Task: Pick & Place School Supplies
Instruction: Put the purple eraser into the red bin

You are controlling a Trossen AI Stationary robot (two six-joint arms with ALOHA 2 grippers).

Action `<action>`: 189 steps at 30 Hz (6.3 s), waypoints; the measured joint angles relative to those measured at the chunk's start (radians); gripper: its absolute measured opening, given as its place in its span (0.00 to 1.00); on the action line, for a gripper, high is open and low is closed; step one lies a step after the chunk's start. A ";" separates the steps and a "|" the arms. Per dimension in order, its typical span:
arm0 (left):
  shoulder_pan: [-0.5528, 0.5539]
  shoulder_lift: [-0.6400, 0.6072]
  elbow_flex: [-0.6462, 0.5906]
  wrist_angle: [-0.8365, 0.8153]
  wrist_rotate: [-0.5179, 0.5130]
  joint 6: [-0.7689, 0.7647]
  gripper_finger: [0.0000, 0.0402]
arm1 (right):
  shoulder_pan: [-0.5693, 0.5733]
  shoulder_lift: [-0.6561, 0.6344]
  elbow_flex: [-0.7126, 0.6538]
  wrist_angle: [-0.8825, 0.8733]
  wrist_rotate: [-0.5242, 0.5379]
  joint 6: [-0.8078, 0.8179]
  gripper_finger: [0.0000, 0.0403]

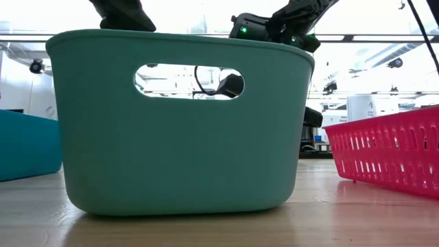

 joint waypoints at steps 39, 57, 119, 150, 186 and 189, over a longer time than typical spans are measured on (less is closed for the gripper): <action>0.000 0.000 0.000 0.000 -0.001 0.000 0.30 | 0.073 0.000 -0.125 0.174 0.187 -0.063 0.36; 0.000 0.000 0.000 0.000 -0.004 0.000 0.30 | 0.073 0.004 -0.137 0.225 0.224 -0.127 0.33; 0.000 0.000 0.000 0.000 -0.004 0.000 0.30 | 0.079 -0.057 0.212 -0.310 0.221 -0.147 0.17; 0.000 0.000 0.000 0.000 0.000 0.000 0.30 | 0.579 -0.307 0.167 -0.550 0.229 0.668 0.17; 0.000 0.000 0.000 0.003 -0.003 0.000 0.30 | 0.624 -0.023 0.085 -0.452 0.089 0.774 0.17; 0.000 0.000 0.000 0.004 -0.001 0.000 0.30 | 0.622 -0.006 0.085 -0.431 0.089 0.774 0.17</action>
